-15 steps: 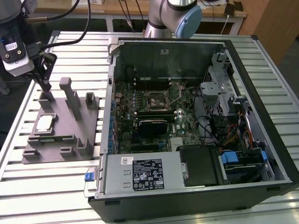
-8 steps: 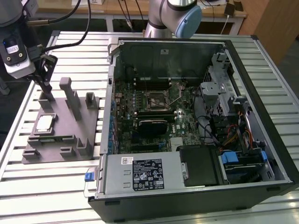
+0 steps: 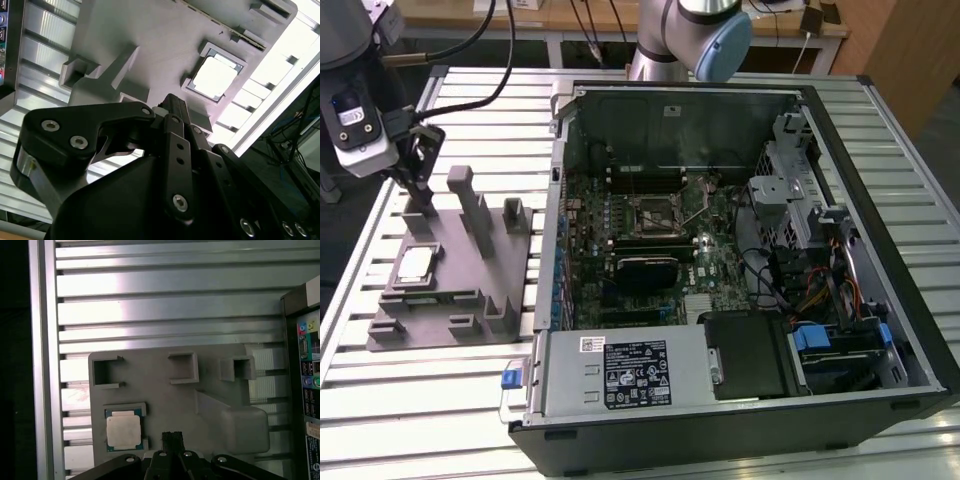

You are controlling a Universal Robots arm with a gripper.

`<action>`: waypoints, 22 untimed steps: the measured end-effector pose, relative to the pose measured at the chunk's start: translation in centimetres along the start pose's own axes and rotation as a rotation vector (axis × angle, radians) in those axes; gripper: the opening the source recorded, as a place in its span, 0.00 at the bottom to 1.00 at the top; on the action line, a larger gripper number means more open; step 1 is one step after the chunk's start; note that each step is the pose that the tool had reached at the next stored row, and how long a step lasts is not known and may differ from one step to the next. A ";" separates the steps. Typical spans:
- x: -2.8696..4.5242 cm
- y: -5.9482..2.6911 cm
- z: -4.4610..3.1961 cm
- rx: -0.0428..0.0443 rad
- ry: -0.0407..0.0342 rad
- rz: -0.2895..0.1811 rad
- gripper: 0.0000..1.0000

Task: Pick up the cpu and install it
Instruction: 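Pick up the cpu and move it towards the insertion slot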

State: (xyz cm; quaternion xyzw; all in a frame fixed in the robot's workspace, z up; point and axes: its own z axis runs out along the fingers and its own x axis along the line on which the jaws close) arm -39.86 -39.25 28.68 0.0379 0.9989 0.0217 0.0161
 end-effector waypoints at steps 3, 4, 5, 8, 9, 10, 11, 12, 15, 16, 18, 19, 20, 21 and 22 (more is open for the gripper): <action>0.32 -0.04 0.29 -0.0001 -0.0001 0.000 0.11; 0.48 -0.06 0.37 0.0000 -0.0001 0.000 0.11; 0.64 -0.07 0.45 0.0000 -0.0001 0.001 0.11; 1.09 -0.15 0.69 0.0000 -0.0001 0.001 0.11; 1.23 -0.18 0.78 -0.0001 -0.0001 0.001 0.11; 1.35 -0.23 0.87 -0.0001 -0.0002 0.001 0.11; 1.45 -0.30 0.95 0.0000 -0.0001 0.001 0.11; 1.55 -0.37 1.04 -0.0001 -0.0002 0.001 0.11; 1.79 -0.70 1.31 0.0000 -0.0002 0.002 0.11; 1.85 -0.82 1.39 0.0000 -0.0001 0.002 0.11; 2.01 -1.02 1.62 0.0000 -0.0002 0.003 0.11; 2.10 -1.09 1.75 0.0001 -0.0002 0.003 0.11; 2.15 -1.19 1.89 0.0000 -0.0002 0.003 0.11; 2.20 -1.27 2.02 0.0001 -0.0002 0.003 0.11; 2.25 -1.35 2.16 0.0000 -0.0002 0.003 0.11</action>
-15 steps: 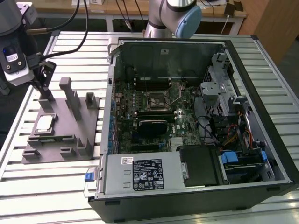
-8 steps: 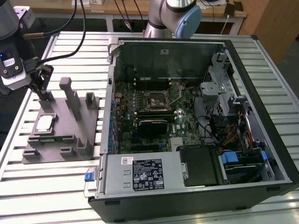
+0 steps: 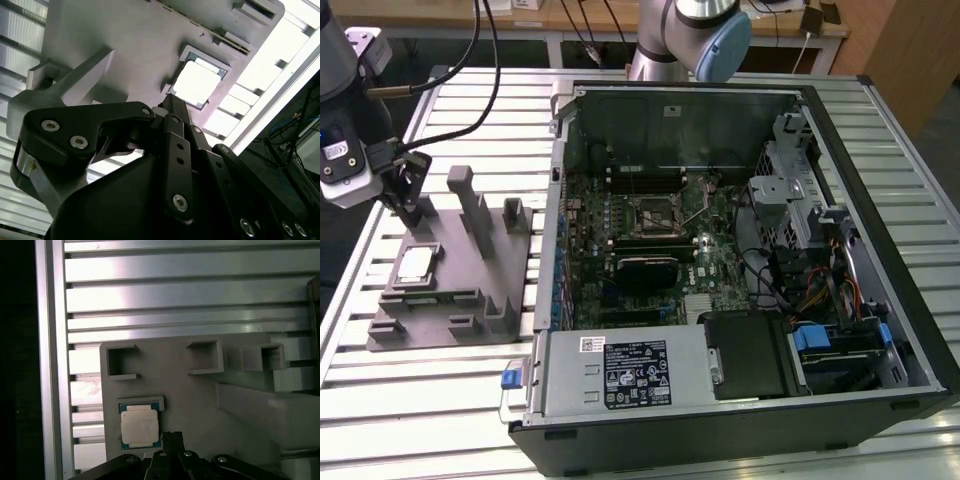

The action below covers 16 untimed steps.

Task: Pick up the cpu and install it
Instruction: 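Pick up the cpu and move it towards the insertion slot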

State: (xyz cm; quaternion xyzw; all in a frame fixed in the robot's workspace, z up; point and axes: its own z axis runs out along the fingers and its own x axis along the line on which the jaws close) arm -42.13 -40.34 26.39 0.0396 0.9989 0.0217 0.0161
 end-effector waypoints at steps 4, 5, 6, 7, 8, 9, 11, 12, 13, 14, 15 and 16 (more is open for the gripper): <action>0.34 -0.34 0.48 0.0000 0.0000 0.001 0.11; 0.43 -0.43 0.59 0.0001 0.0000 0.001 0.11; 0.52 -0.52 0.71 0.0001 0.0000 0.001 0.11; 0.60 -0.60 0.82 0.0001 -0.0001 0.002 0.11; 0.70 -0.67 0.93 0.0001 -0.0001 0.002 0.11; 0.80 -0.74 1.04 0.0001 0.0000 0.002 0.11; 0.99 -0.88 1.32 0.0001 -0.0001 0.003 0.11; 1.09 -0.92 1.46 0.0001 -0.0001 0.003 0.11; 1.17 -0.95 1.62 0.0000 -0.0003 0.003 0.11; 1.27 -0.97 1.77 0.0001 -0.0002 0.004 0.11; 1.35 -1.01 1.92 0.0001 -0.0002 0.004 0.11; 1.43 -1.05 2.08 0.0001 -0.0002 0.004 0.11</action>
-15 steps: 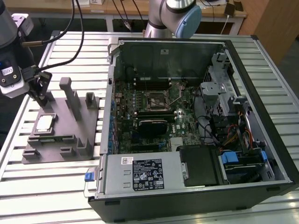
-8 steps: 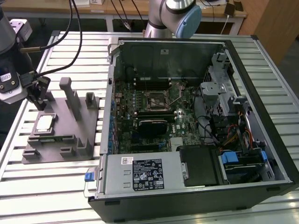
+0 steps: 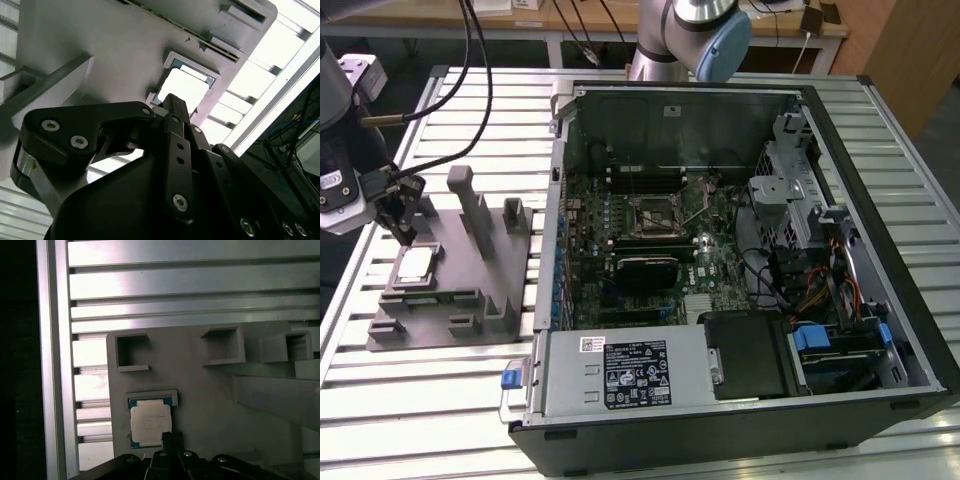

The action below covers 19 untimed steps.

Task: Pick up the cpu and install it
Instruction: 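Pick up the cpu and move it towards the insertion slot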

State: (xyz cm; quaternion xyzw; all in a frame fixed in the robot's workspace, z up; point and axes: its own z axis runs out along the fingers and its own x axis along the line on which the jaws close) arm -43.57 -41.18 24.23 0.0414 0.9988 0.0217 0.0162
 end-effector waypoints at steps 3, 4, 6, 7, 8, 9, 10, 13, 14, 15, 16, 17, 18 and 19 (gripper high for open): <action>0.21 -0.11 0.42 0.0000 -0.0001 0.001 0.11; 0.28 -0.14 0.53 0.0001 0.0001 0.001 0.11; 0.40 -0.20 0.78 0.0000 0.0002 0.001 0.11; 0.49 -0.22 0.91 0.0001 0.0002 0.001 0.11; 0.58 -0.24 1.06 0.0000 0.0001 0.001 0.11; 0.66 -0.27 1.23 0.0001 0.0001 0.001 0.11; 0.70 -0.29 1.40 -0.0001 -0.0001 0.001 0.11; 0.85 -0.34 1.87 0.0002 0.0003 0.001 0.11; 0.89 -0.35 2.04 0.0001 0.0001 0.001 0.11; 0.92 -0.36 2.19 0.0001 0.0001 0.001 0.11; 0.94 -0.36 2.33 -0.0001 0.0002 0.001 0.11; 0.95 -0.37 2.48 -0.0006 0.0002 0.001 0.11; 0.97 -0.38 2.62 -0.0012 0.0002 0.001 0.11; 0.99 -0.38 2.72 -0.0014 0.0003 0.001 0.11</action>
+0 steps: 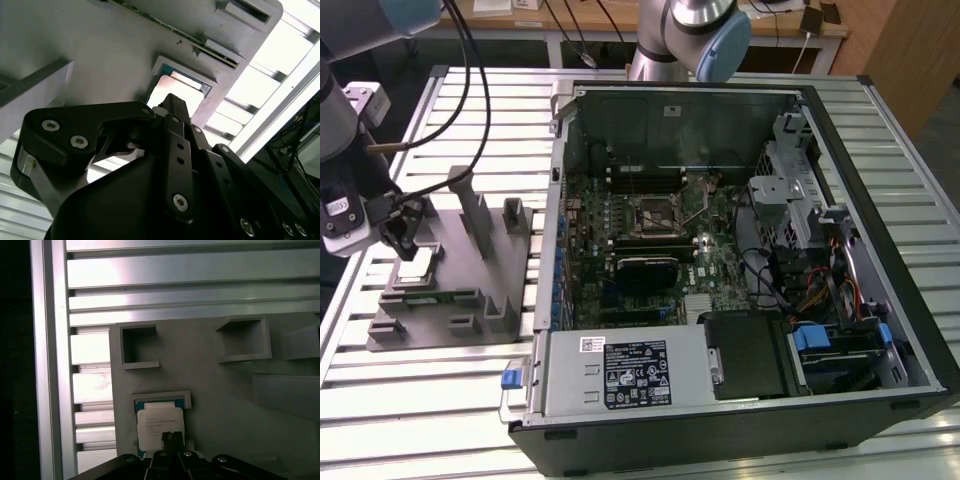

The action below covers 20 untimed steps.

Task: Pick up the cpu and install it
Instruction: 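Pick up the cpu and move it towards the insertion slot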

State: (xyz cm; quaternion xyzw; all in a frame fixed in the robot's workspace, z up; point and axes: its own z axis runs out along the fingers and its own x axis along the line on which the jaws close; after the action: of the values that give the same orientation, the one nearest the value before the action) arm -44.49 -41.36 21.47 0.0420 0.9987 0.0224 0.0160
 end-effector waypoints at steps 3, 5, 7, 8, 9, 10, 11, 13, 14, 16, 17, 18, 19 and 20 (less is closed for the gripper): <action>0.15 -0.02 0.26 -0.0010 0.0003 0.000 0.11; 0.26 -0.04 0.47 -0.0012 0.0000 0.000 0.11; 0.30 -0.06 0.75 -0.0012 0.0001 0.000 0.11; 0.34 -0.06 0.88 -0.0011 0.0002 0.000 0.11; 0.36 -0.07 0.99 -0.0012 0.0002 0.000 0.11; 0.38 -0.08 1.05 -0.0012 0.0003 0.000 0.11; 0.39 -0.08 1.11 -0.0017 0.0003 -0.001 0.11; 0.40 -0.08 1.26 -0.0032 0.0005 -0.002 0.11; 0.41 -0.08 1.33 -0.0044 0.0007 -0.003 0.11; 0.42 -0.09 1.47 -0.0062 0.0009 -0.005 0.11; 0.42 -0.10 1.52 -0.0065 0.0009 -0.006 0.11; 0.43 -0.10 1.57 -0.0068 0.0009 -0.006 0.11; 0.43 -0.10 1.60 -0.0070 0.0009 -0.007 0.11; 0.44 -0.10 1.60 -0.0069 0.0011 -0.007 0.11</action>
State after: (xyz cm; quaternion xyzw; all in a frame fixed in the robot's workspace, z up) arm -44.88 -41.36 19.86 0.0386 0.9988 0.0258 0.0157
